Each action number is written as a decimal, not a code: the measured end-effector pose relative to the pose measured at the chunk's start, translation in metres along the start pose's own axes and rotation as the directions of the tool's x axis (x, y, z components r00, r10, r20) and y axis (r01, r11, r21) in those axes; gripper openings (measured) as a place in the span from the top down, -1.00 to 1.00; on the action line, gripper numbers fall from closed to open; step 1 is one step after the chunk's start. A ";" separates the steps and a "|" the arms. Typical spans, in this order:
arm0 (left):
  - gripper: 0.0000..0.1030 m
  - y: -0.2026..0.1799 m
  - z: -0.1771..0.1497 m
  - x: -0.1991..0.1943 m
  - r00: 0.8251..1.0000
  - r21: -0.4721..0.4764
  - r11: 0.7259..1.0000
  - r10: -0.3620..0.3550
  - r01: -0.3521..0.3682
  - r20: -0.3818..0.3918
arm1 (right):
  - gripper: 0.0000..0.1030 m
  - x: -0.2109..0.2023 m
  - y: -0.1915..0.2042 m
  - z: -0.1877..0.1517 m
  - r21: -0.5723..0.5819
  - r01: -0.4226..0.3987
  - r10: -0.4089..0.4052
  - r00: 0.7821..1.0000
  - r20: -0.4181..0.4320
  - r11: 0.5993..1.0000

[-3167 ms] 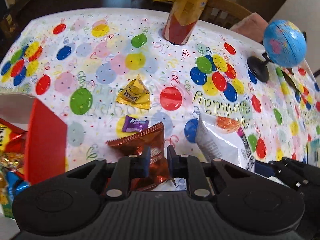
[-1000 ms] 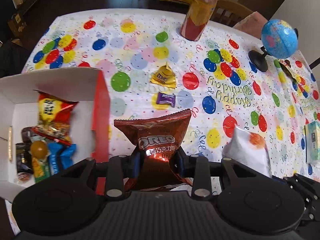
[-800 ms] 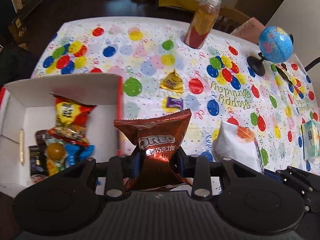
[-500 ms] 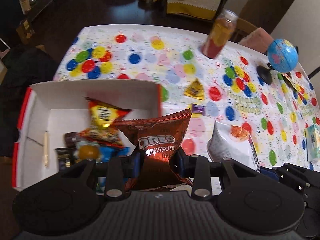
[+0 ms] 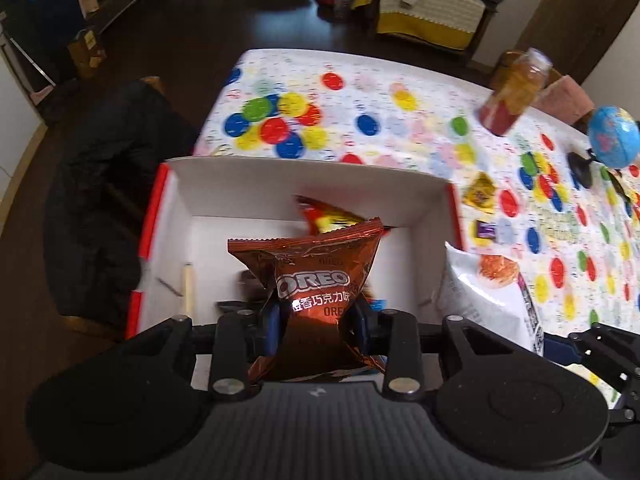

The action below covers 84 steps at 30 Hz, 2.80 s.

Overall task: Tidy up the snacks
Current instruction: 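Carry the noodle bag and copper Oreo wrapper with both tools over the box, then open both tools to drop the noodle bag and Oreo wrapper into the box, then move both tools back toward the yellow M&M packet and purple candy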

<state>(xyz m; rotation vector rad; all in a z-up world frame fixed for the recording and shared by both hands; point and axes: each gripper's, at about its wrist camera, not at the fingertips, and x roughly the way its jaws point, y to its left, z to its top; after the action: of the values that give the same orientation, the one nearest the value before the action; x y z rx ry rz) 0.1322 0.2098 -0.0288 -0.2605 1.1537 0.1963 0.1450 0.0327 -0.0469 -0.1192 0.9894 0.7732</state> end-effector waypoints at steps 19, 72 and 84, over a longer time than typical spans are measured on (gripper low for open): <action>0.33 0.042 0.030 0.064 0.993 0.043 0.996 0.081 -0.077 -0.084 | 0.14 0.088 0.048 0.011 -0.144 0.081 -0.100 0.987 -0.127 0.986; -0.71 0.020 0.004 0.012 0.997 0.011 0.997 -0.076 0.076 -0.011 | -0.99 0.002 0.035 -0.011 -0.020 0.028 -0.028 0.999 0.027 0.999; -0.71 -0.075 0.017 -0.007 0.989 0.118 0.983 -0.146 0.140 0.039 | -0.99 -0.038 -0.028 -0.018 -0.007 0.115 -0.114 0.990 0.086 0.993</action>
<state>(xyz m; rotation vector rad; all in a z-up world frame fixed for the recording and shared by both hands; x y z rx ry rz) 0.1657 0.1437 -0.0080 -0.2347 1.0908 0.0091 0.1387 -0.0156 -0.0337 -0.1508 0.8893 0.6741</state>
